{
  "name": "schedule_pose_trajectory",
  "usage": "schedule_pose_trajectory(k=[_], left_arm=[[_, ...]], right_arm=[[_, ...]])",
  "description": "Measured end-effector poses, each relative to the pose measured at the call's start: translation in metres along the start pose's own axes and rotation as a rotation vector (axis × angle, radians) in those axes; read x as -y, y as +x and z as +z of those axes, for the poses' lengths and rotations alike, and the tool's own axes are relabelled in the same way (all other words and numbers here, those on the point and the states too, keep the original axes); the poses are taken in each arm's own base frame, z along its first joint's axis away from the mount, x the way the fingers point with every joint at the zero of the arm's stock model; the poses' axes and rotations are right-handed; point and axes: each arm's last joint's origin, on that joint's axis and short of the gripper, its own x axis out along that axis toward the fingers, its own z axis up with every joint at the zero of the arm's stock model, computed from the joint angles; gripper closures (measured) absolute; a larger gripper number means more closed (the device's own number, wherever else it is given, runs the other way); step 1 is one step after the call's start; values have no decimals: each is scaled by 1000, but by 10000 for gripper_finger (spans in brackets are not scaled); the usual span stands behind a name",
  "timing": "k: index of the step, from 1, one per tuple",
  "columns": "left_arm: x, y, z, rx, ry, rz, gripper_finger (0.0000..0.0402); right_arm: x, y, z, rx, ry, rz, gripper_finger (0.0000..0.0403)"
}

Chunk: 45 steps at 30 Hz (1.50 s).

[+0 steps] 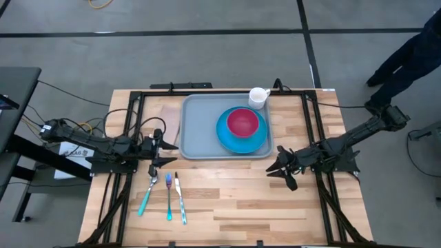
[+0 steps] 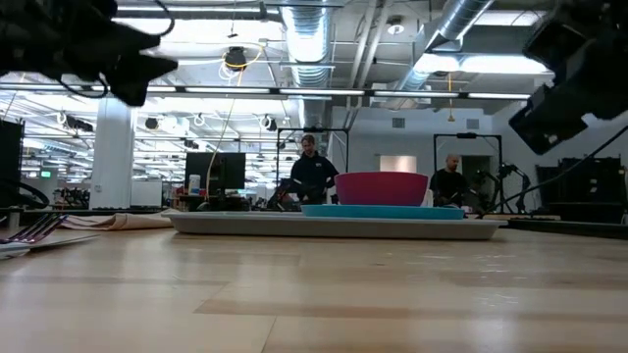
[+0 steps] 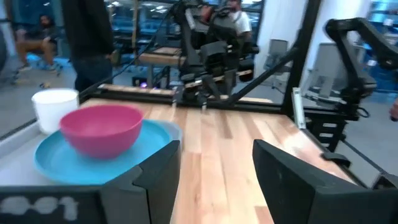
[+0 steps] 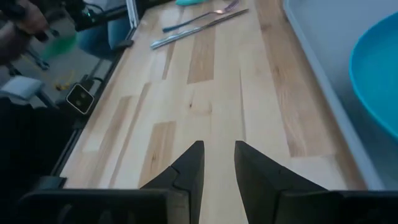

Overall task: Set up tray
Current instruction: Put the napkin on the serving tray to the left of the plate

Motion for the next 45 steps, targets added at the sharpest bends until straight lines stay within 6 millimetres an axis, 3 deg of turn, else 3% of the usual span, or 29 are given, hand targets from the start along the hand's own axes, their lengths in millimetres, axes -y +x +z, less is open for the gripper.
schedule_pose_trajectory(k=[8,15,19,26,36,45], left_arm=[[-4,-1,-12,-54,-53,93,212],[-8,-5,-28,-321,-151,219,212],[-7,-6,-15,-377,-151,252,212],[-10,-15,9,-584,-131,462,212],[-8,17,-9,-894,-127,612,212],[-7,56,-19,-1237,7,745,212]], right_arm=[[6,2,-14,42,36,17,321],[6,2,-15,33,27,11,321],[5,2,-12,62,30,19,321],[6,6,-7,97,19,-29,321],[3,36,28,43,-102,-58,321],[4,59,49,-13,-159,-91,321]])
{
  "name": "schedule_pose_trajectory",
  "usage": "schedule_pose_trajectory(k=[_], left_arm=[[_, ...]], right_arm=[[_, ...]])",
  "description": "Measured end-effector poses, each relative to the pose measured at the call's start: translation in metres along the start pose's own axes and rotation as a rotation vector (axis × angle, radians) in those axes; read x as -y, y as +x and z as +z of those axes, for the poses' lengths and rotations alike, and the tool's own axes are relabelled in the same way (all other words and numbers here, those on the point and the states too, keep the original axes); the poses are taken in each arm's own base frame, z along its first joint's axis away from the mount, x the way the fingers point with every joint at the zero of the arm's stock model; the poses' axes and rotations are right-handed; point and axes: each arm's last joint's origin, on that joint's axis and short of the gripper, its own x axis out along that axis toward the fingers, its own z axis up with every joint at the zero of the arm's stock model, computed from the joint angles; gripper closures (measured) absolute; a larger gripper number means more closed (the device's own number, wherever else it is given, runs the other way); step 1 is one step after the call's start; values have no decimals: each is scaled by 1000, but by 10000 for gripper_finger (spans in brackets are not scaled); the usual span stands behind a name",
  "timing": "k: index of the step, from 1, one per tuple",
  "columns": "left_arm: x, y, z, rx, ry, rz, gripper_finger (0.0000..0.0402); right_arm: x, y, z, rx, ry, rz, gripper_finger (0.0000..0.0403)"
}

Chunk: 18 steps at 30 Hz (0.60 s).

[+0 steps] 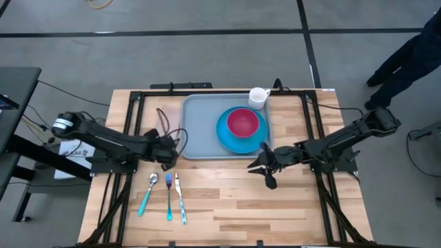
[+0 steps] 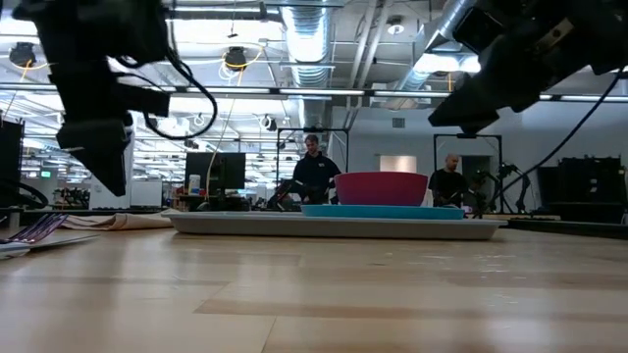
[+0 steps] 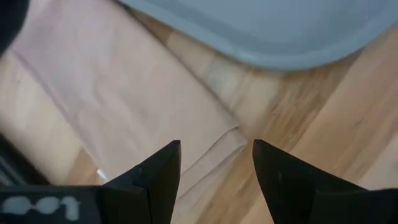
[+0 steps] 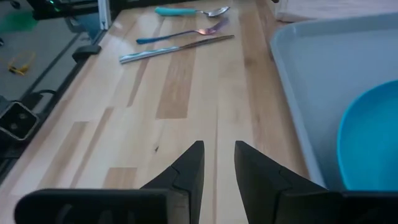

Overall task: Set up tray
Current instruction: Put the napkin on the serving tray to the left of the plate

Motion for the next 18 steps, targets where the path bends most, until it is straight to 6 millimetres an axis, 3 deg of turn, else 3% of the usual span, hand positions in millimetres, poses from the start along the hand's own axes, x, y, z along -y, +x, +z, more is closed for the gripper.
schedule_pose_trajectory(k=[7,18], left_arm=[[11,8,12,-101,4,-23,212],[5,15,18,-109,-75,-1,212]], right_arm=[[-1,7,3,-23,-21,-2,321],[-2,7,4,-18,-28,-1,321]])
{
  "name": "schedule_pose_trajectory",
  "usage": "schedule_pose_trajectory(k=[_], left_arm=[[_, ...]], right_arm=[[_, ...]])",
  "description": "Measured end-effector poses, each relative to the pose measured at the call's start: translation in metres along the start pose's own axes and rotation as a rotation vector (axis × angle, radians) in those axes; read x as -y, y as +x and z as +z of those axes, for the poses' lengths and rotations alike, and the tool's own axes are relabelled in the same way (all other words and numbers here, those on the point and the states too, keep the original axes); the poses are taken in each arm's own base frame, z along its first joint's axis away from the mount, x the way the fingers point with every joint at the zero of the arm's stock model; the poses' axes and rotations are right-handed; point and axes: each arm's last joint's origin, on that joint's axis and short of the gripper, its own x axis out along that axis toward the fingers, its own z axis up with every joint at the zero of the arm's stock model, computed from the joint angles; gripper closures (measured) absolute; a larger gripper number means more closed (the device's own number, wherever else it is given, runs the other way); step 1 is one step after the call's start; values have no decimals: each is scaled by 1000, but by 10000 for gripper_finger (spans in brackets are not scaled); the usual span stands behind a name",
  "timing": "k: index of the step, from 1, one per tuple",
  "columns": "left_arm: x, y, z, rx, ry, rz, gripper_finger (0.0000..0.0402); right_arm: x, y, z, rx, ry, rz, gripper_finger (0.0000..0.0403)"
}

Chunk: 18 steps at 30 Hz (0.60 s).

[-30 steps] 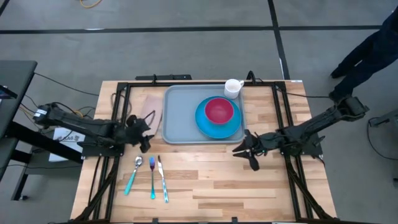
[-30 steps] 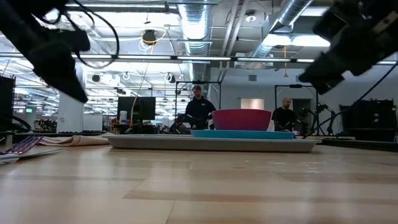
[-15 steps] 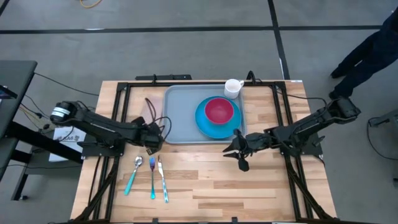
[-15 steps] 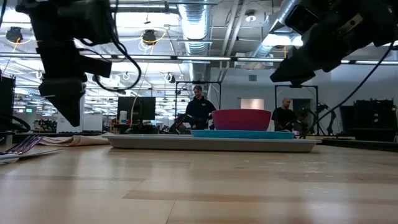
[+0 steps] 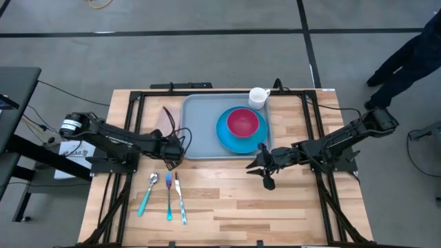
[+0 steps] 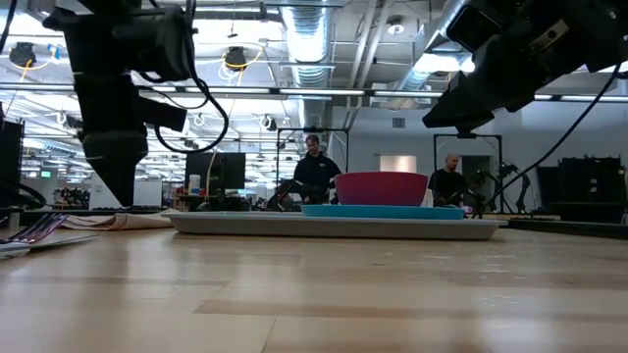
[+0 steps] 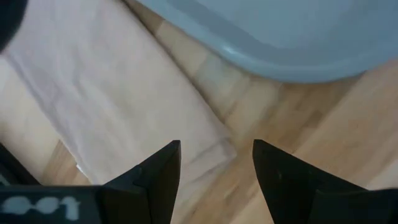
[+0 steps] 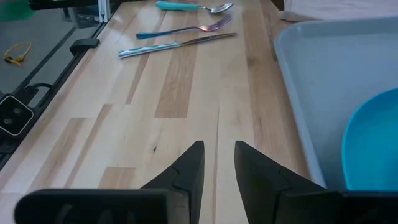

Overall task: Set up tray
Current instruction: Put the napkin on the serving tray to the left of the plate

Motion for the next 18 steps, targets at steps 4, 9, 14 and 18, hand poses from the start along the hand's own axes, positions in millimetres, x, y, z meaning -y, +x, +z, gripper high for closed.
schedule_pose_trajectory(k=[4,9,14,18], left_arm=[[-4,8,-2,-23,-16,3,212],[-6,12,-2,-16,-22,13,212],[-3,12,0,3,-9,-23,212],[-3,15,1,-10,-5,-9,212]], right_arm=[[0,0,0,0,-1,0,321],[0,0,0,1,-10,0,321],[0,0,0,1,-10,0,321],[0,0,0,2,-10,0,321]])
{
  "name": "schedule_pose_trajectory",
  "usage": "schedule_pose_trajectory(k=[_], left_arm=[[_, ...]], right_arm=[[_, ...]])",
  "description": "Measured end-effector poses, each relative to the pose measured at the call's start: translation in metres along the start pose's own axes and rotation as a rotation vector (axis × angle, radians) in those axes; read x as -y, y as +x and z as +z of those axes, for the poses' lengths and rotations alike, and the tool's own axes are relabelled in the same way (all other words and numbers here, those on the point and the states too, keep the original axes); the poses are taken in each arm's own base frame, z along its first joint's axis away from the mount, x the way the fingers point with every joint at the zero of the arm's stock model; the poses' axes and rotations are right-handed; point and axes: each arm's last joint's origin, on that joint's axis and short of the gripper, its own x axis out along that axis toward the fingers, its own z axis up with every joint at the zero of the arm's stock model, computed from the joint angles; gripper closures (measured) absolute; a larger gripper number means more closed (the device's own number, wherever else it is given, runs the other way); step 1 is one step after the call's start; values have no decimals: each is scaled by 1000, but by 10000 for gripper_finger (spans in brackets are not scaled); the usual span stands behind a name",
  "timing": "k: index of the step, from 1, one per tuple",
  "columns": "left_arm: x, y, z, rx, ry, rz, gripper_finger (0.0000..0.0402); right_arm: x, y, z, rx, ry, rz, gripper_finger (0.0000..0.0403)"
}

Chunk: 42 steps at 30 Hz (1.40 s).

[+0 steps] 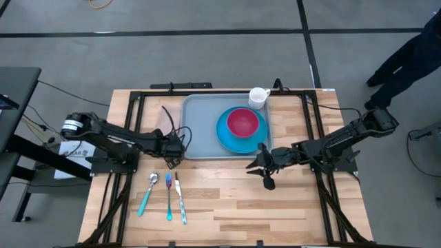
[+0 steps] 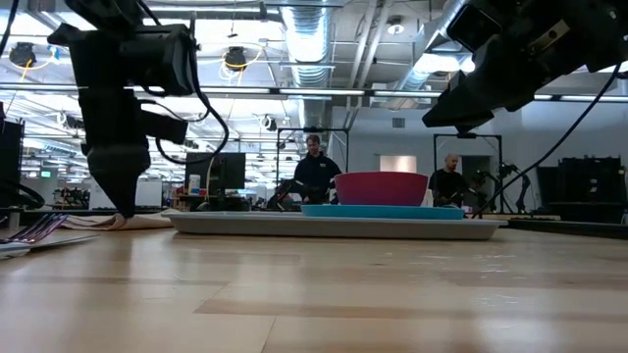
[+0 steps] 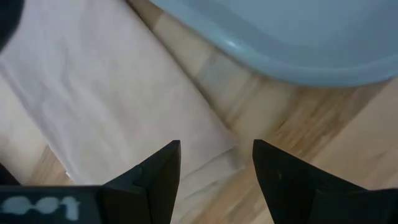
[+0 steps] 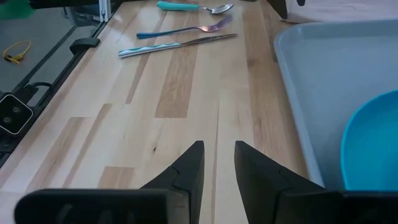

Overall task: Set up tray
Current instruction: Put the napkin on the serving tray to the left of the plate

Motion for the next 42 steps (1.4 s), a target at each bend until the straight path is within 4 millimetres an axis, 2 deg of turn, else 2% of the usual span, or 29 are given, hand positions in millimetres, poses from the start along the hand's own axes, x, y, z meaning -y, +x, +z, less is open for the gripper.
schedule_pose_trajectory(k=[7,13,16,23,24,32,42], left_arm=[[0,17,2,-73,22,54,212],[0,20,4,-81,31,60,221],[0,19,3,-85,31,52,256],[-1,20,3,-79,39,73,382],[-1,20,3,-77,38,77,391],[-3,19,7,-94,-58,47,399],[-6,-7,41,-16,-108,60,401]], right_arm=[[0,0,1,8,1,0,321],[0,0,1,8,1,0,321],[0,0,1,13,-2,0,321],[0,0,2,23,-4,-1,321],[0,0,2,23,-5,-1,321],[1,0,2,24,1,-4,321],[11,0,4,30,44,-39,321]])
